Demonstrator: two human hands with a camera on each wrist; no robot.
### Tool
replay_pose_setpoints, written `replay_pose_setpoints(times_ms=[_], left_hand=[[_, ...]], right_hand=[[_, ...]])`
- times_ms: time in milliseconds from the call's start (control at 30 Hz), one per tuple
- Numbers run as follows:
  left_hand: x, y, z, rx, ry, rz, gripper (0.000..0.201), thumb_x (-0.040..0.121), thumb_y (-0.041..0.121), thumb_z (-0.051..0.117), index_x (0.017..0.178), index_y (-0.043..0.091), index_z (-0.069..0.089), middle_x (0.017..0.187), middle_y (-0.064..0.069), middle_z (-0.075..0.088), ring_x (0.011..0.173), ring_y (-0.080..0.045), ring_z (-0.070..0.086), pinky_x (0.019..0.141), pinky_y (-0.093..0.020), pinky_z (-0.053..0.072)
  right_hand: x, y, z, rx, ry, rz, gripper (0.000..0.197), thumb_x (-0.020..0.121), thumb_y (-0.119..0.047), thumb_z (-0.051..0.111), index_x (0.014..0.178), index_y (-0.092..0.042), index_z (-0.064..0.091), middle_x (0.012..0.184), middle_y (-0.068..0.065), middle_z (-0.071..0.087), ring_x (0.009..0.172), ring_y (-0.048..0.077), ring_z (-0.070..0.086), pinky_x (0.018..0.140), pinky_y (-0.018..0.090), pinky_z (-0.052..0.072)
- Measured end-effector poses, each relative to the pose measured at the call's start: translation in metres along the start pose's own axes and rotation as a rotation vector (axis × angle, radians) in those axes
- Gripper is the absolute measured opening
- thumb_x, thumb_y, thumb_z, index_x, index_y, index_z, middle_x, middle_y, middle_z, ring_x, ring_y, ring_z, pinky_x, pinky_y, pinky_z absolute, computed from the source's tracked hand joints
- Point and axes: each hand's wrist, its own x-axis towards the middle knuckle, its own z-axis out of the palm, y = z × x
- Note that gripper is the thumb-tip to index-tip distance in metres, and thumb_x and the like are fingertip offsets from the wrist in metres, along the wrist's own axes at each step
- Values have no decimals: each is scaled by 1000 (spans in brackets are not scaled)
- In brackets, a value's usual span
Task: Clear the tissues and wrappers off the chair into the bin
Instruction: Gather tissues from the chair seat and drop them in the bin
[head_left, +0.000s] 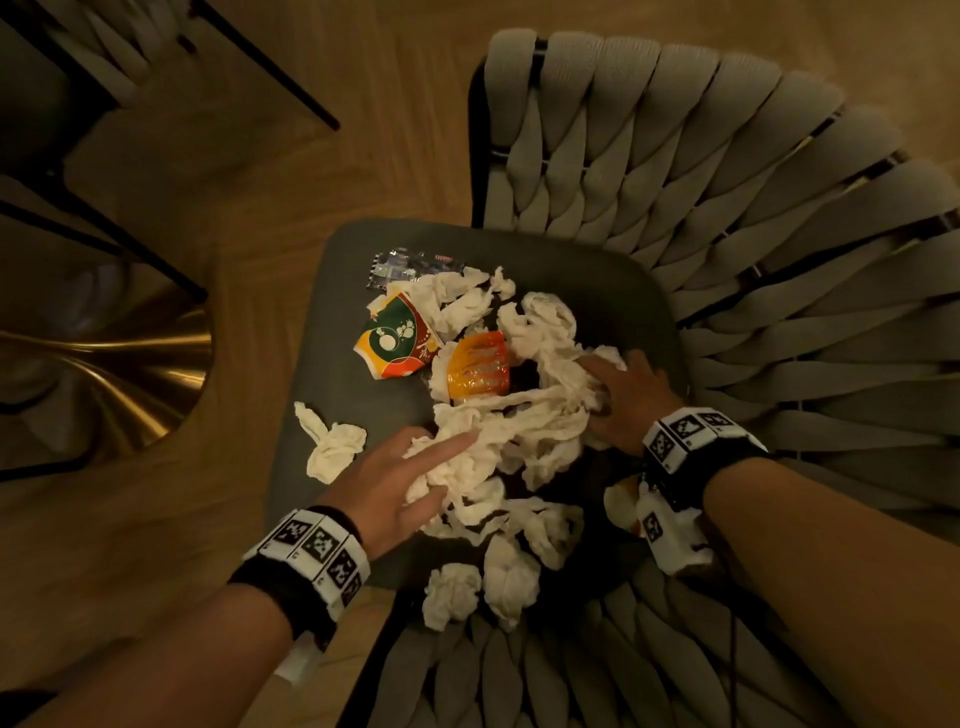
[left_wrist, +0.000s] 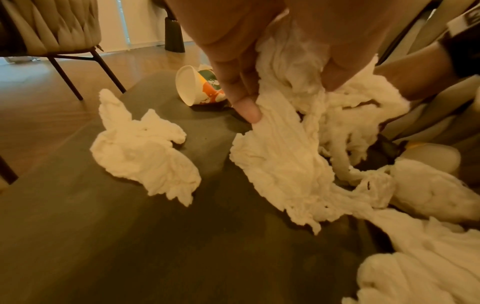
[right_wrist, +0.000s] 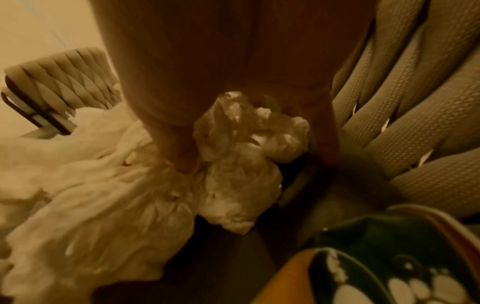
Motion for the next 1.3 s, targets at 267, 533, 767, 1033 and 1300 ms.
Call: replay_pose_setpoints(times_ms=[267,533,767,1033,1300], left_hand=[[-24,-25,1,-112,94,-59,45,74,52,46,119,48,47,111,15,46,97,-8,50,80,-22,43],[-28,-35,13,-230,86,-61,39,81,48,47,119,57,44,113,12,47,98,-10,54,85,-31,49],[5,-14,29,246,-12,-124,55,83,58,43,134,42,32,151,-10,21,135,-32,28,108,-51,35],[25,2,43,356,-254,-202,72,84,26,62,140,39,19,153,-15,10,133,-38,26,104,-50,39],[-28,19,-23,-234,58,-135,65,61,25,77,112,51,45,108,2,58,98,-17,55,90,-40,48]], right_hand=[[17,-1,-9,63,80,48,72,76,-38,71,139,-30,39,143,21,32,125,46,41,104,47,42],[3,14,-30,71,138,116,80,75,-39,72,144,-23,34,145,21,39,128,40,43,106,44,42],[-10,4,-32,78,236,27,72,76,-31,73,140,-20,41,134,22,42,120,40,45,98,39,40],[-20,-1,-26,42,187,-14,63,75,-36,71,132,-25,47,126,18,44,117,39,46,97,41,42],[-56,1,-52,203,254,-135,31,71,-24,76,100,-19,65,94,8,68,90,27,62,75,31,44]])
